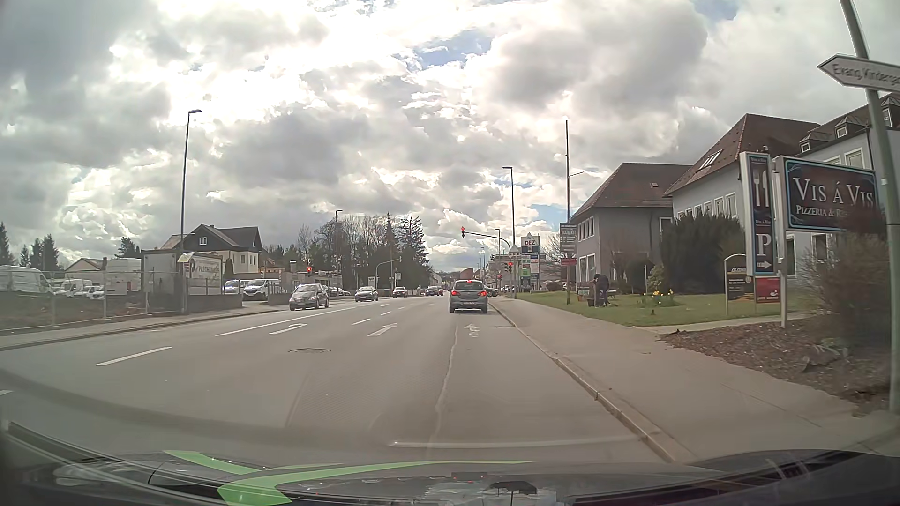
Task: Follow the waypoints while adhering to traffic rules and regulations
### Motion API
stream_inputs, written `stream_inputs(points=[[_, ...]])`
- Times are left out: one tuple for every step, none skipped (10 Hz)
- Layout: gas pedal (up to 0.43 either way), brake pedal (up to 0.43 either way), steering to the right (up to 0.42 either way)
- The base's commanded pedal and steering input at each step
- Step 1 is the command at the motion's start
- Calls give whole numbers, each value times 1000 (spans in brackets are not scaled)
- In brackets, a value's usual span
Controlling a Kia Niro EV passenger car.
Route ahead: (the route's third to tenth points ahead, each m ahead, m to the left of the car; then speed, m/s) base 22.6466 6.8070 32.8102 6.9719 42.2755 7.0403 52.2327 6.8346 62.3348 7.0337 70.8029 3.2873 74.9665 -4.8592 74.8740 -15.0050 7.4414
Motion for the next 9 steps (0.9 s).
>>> stream_inputs(points=[[0, 0, 1], [0, 0, 0], [0, 0, 0], [0, 0, 0], [0, 0, 0], [0, 0, 0], [0, 0, 0], [0, 0, 0], [0, 0, 0]])
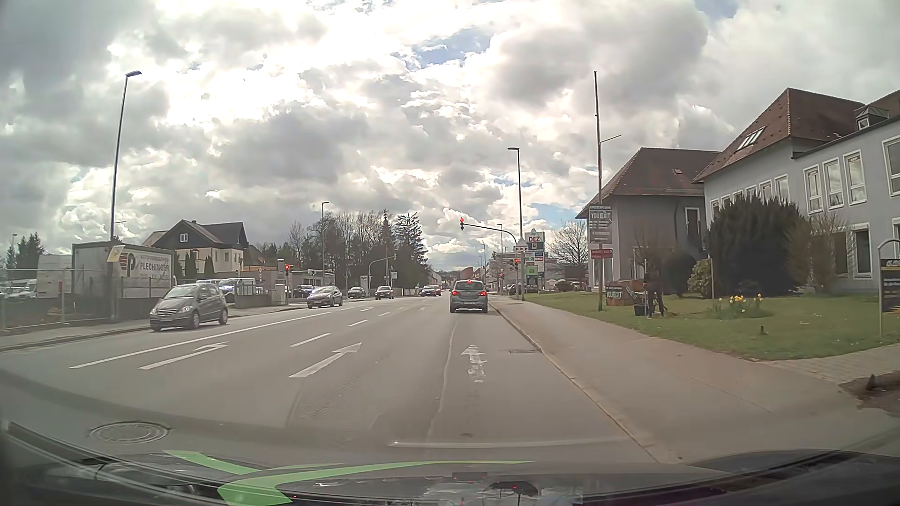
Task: Follow the waypoints while adhering to traffic rules and regulations
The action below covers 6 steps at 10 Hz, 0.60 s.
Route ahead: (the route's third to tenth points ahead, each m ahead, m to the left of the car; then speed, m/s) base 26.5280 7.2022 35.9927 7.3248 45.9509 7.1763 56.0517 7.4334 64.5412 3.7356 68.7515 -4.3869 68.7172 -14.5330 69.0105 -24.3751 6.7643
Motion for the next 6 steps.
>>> stream_inputs(points=[[0, 0, 0], [0, 0, 0], [0, 0, 0], [0, 0, 0], [0, 0, 0], [0, 0, 0]])
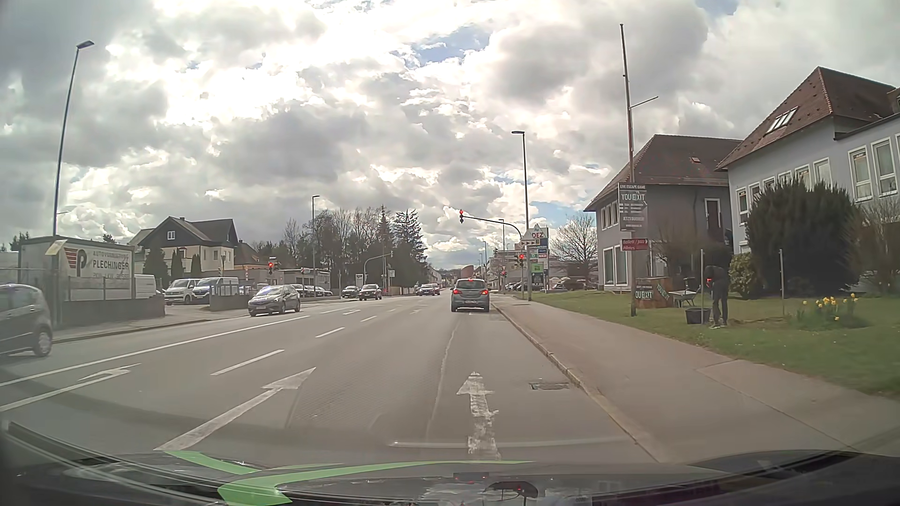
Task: Follow the waypoints while adhering to traffic rules and regulations
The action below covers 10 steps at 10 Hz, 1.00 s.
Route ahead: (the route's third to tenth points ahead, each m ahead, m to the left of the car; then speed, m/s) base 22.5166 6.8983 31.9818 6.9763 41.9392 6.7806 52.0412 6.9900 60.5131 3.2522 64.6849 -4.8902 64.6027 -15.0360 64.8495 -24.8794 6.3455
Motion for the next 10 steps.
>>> stream_inputs(points=[[0, 0, 0], [0, 0, 0], [0, 0, 0], [0, 0, 0], [0, 0, 0], [0, 0, 0], [0, 0, 0], [0, 0, 0], [0, 0, -1], [0, 0, 0]])
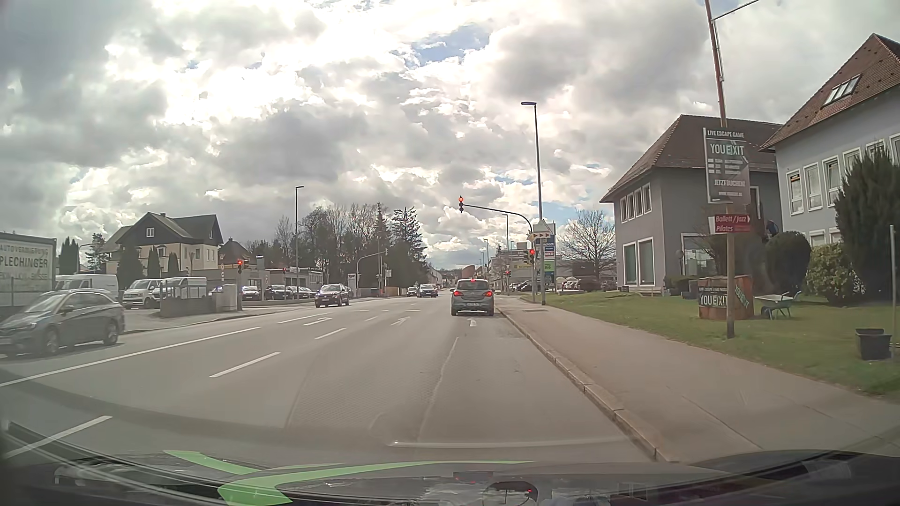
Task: Follow the waypoints while adhering to traffic rules and regulations
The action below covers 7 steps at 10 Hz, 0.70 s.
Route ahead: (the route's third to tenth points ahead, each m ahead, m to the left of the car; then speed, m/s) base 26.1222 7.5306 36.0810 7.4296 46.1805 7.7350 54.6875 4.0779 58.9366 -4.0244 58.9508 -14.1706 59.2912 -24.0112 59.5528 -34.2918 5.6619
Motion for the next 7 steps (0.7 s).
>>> stream_inputs(points=[[0, 0, -1], [0, 0, 0], [0, 18, 4], [0, 37, 4], [0, 55, 3], [0, 55, 2], [0, 55, 2]])
